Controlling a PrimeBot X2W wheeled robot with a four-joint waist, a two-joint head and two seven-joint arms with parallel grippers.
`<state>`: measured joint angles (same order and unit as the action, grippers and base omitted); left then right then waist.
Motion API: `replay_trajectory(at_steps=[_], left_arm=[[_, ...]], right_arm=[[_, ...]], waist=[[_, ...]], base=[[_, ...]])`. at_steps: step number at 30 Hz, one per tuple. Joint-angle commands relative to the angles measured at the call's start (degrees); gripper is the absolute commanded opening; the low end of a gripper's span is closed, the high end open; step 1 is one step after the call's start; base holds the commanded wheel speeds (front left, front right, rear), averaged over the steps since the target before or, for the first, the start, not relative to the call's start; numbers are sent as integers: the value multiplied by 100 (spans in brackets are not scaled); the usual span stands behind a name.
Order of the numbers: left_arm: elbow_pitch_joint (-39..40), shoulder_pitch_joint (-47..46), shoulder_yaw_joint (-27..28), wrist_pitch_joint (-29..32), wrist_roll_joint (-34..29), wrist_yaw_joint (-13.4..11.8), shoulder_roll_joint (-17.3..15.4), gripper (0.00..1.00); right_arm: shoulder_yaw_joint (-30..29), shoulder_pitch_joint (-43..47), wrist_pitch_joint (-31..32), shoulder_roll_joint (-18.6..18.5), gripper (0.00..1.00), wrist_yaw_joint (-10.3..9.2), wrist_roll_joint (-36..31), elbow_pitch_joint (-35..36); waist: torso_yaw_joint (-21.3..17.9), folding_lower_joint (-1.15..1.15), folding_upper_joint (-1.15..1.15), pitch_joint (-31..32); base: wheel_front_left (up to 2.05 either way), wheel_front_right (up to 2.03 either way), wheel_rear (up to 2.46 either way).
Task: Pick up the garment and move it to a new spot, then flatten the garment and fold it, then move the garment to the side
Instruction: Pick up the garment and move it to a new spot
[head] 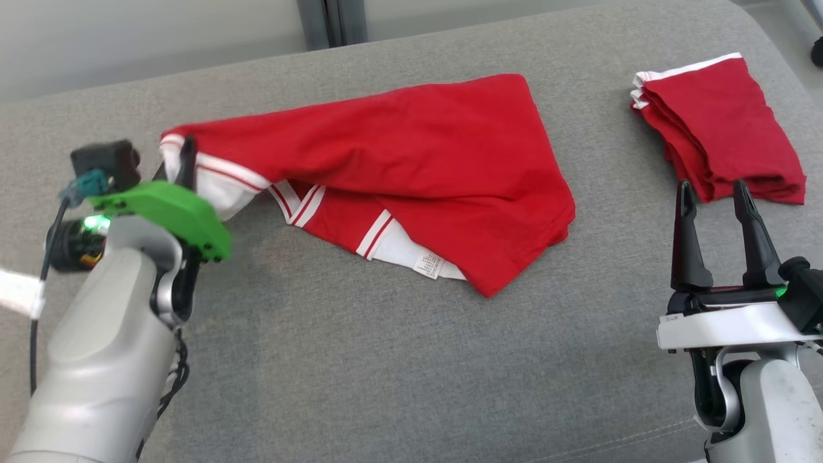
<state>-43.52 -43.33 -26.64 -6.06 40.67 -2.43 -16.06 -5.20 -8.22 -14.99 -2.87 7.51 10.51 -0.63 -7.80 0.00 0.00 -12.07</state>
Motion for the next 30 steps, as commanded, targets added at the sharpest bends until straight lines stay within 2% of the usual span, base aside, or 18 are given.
replay_trajectory(at_steps=[1, 4, 8, 9, 10, 11, 21, 24, 30], left_arm=[[-111, 94, 75, -85, 68, -53, -98, 0], [-379, 215, 188, -284, 122, -114, -153, 0], [-526, 300, 234, -505, 163, -39, -107, 1], [-540, 325, 249, -560, 175, -27, -81, 40], [-555, 369, 243, -625, 171, -15, -43, 93], [-569, 403, 236, -671, 156, -8, -15, 100], [-144, 894, 270, -912, -192, 112, 148, 100], [287, 1147, 412, -912, -461, 38, 154, 100], [1119, 1921, 760, -908, -868, 1, 416, 100]], right_arm=[[8, -45, -25, -5, 100, -5, -14, -12], [16, -40, -25, -6, 100, -4, -40, -25], [30, -12, -25, -5, 100, -5, -55, -40], [34, -2, -25, -6, 100, -5, -55, -48], [33, 9, -25, -6, 100, -5, -58, -57], [36, 18, -25, -6, 100, -5, -61, -63], [132, 182, -26, -6, 100, -5, -192, -166], [145, 266, -26, -5, 100, -5, -239, -223], [212, 465, -25, -6, 100, -4, -301, -331]], waist=[[48, 0, 0, -33], [95, 0, 0, -23], [184, 0, 0, 8], [202, 0, 0, 18], [226, 0, 0, 33], [243, 0, 0, 48], [416, 0, 0, 337], [479, 0, 0, 490], [606, 0, 0, 852]], base=[[0, 0, 0], [0, 0, 0], [0, 0, 0], [0, 0, 0], [0, 0, 0], [0, 0, 0], [0, 0, 0], [0, 0, 0], [0, 0, 0]])
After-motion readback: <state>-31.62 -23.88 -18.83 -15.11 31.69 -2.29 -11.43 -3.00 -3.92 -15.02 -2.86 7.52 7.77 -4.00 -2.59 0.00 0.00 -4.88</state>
